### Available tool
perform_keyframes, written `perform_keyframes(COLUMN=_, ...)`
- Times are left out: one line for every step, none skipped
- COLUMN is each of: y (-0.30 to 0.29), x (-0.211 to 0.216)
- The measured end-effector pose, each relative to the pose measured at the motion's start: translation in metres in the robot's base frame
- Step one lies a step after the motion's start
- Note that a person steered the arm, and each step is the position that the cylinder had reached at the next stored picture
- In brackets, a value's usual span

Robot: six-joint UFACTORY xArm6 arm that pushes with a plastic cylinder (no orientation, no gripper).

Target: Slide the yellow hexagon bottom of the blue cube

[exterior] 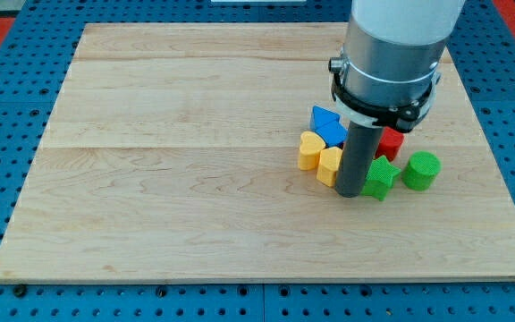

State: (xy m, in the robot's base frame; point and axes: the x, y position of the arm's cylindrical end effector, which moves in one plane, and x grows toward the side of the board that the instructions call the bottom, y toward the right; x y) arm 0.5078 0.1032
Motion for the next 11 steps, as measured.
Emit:
perform_keyframes(y=0.0, x=-0.005)
perform_keyframes(y=0.0, x=-0.004)
perform_keyframes(y=-0.018, x=0.011)
perform_keyframes(y=-0.058, x=0.012)
perform_keyframes(y=-0.089, x=0.007)
perform_keyframes(y=-0.071, x=0.002)
perform_keyframes(y=-0.068, x=-0.015)
perform_keyframes(y=-0.078, x=-0.03)
perform_keyframes(y=-0.076, x=-0.03)
perform_keyframes(y=-0.092, x=-0.037)
perform_keyframes(y=-0.098, x=-0.106)
